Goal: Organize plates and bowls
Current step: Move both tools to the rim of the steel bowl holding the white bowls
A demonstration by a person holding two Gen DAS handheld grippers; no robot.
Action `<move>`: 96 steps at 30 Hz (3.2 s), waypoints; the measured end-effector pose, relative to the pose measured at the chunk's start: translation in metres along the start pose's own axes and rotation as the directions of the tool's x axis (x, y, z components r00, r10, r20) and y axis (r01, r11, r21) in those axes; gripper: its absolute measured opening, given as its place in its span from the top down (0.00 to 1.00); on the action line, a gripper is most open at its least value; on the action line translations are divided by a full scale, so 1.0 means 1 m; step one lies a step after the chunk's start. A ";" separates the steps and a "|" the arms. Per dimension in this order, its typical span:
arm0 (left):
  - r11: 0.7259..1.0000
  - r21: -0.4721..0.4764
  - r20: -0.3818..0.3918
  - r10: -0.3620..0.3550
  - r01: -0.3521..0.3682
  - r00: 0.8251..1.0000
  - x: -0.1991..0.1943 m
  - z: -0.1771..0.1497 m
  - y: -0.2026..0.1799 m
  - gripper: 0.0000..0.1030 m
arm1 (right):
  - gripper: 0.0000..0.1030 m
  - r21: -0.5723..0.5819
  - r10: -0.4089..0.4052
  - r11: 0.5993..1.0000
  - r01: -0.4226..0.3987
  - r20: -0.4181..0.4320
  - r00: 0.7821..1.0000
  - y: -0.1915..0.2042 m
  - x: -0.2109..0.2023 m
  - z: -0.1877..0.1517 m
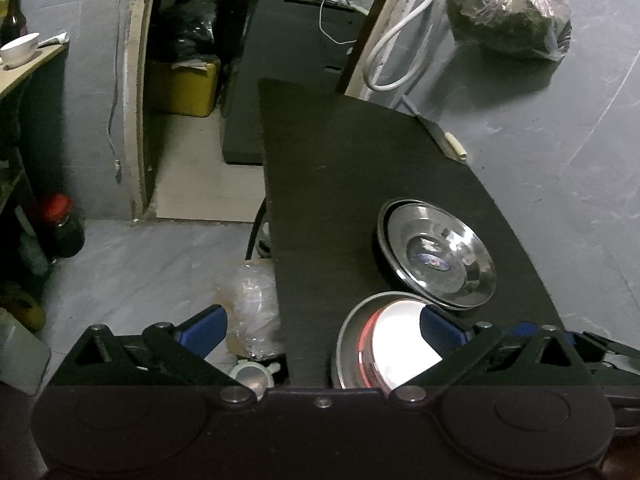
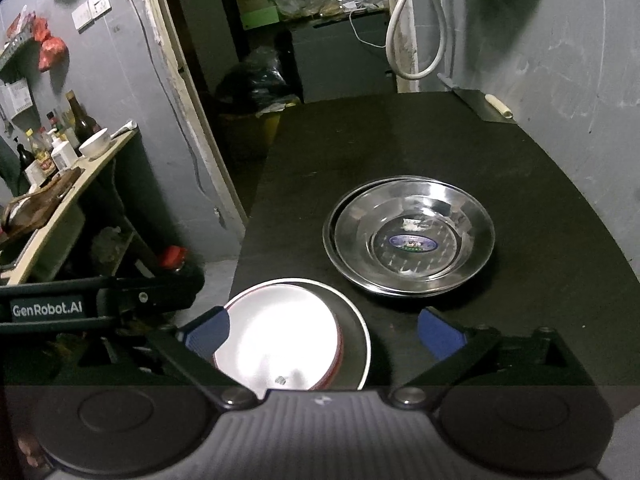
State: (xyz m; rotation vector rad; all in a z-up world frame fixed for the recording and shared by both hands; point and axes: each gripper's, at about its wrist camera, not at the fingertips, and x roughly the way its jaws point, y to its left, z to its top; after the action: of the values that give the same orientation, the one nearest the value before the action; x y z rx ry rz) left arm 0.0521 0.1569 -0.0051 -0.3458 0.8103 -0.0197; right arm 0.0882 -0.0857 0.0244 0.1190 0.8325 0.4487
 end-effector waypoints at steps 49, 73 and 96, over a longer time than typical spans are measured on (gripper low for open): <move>0.989 0.085 -0.021 0.123 -0.121 0.992 -0.010 -0.031 0.013 0.01 | 0.00 0.090 -0.171 0.980 0.175 -0.050 0.984 -0.041 0.001 -0.025; 0.973 0.178 -0.026 0.157 -0.150 0.987 0.009 -0.032 -0.007 0.01 | 0.00 0.069 -0.196 0.976 0.205 -0.118 0.973 -0.057 0.011 -0.026; 0.948 0.227 -0.050 0.242 -0.225 0.969 0.030 -0.030 -0.015 0.01 | 0.00 -0.035 -0.129 0.992 0.125 -0.150 0.980 -0.055 0.028 -0.015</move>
State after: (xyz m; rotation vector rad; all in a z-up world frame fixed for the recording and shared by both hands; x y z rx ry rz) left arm 0.0534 0.1294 -0.0407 -0.0385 0.9125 0.0991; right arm 0.1122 -0.1238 -0.0203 0.0076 0.9776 0.3509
